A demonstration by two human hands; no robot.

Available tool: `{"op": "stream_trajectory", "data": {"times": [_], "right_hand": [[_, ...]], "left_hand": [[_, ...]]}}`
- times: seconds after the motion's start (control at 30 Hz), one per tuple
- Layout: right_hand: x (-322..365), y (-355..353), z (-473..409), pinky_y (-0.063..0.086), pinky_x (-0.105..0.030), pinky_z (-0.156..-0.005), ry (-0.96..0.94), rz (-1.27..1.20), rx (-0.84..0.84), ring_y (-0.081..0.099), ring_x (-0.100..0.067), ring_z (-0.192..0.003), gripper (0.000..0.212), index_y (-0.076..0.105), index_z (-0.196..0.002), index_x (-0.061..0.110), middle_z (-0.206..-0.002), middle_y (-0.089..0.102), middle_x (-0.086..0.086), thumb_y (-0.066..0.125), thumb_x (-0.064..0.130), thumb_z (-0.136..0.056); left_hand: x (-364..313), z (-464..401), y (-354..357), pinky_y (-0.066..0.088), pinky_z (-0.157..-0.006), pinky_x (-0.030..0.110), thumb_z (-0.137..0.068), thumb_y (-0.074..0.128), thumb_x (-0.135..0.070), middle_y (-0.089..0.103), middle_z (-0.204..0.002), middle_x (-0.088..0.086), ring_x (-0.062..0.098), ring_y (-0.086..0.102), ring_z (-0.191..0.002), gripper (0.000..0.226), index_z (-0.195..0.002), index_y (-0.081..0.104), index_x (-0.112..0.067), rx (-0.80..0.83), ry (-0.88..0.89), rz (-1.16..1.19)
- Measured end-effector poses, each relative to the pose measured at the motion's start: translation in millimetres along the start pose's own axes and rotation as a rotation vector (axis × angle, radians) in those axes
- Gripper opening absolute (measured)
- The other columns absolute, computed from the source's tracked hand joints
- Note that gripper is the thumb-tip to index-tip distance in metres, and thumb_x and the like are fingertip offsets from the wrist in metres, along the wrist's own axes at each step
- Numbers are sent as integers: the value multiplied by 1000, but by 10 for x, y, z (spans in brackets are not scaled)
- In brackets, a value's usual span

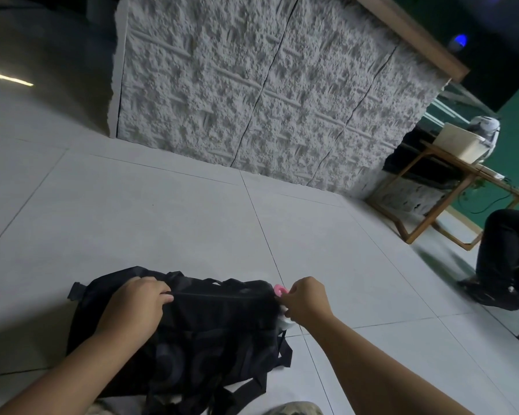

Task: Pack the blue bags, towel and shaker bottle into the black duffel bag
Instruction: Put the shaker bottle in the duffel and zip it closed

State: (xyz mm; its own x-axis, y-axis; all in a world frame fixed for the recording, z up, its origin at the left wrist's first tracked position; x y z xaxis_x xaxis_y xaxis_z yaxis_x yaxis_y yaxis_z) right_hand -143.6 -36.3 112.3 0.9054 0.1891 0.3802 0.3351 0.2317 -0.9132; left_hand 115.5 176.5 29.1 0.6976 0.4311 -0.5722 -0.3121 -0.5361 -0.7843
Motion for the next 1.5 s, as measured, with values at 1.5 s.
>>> {"op": "stream_trajectory", "data": {"times": [1.5], "right_hand": [[184, 260, 261, 52, -32, -59, 3, 17, -37, 68, -32, -77, 43, 49, -62, 16, -67, 66, -13, 44, 26, -103]], "left_hand": [[-13, 135, -98, 39, -57, 26, -82, 78, 3, 62, -67, 1, 24, 61, -66, 15, -72, 74, -8, -113, -64, 111]]}}
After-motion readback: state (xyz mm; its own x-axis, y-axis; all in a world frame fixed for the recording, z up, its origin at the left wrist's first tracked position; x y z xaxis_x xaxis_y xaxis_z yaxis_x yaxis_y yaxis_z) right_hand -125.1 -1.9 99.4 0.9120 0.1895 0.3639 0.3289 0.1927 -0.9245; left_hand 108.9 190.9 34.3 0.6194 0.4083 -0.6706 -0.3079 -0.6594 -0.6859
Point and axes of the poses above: each hand's wrist, its own z-axis away from the middle knuckle, its own y-axis out of the palm, x = y × z, the point moved 3 cm from there along -z, towards the middle knuckle
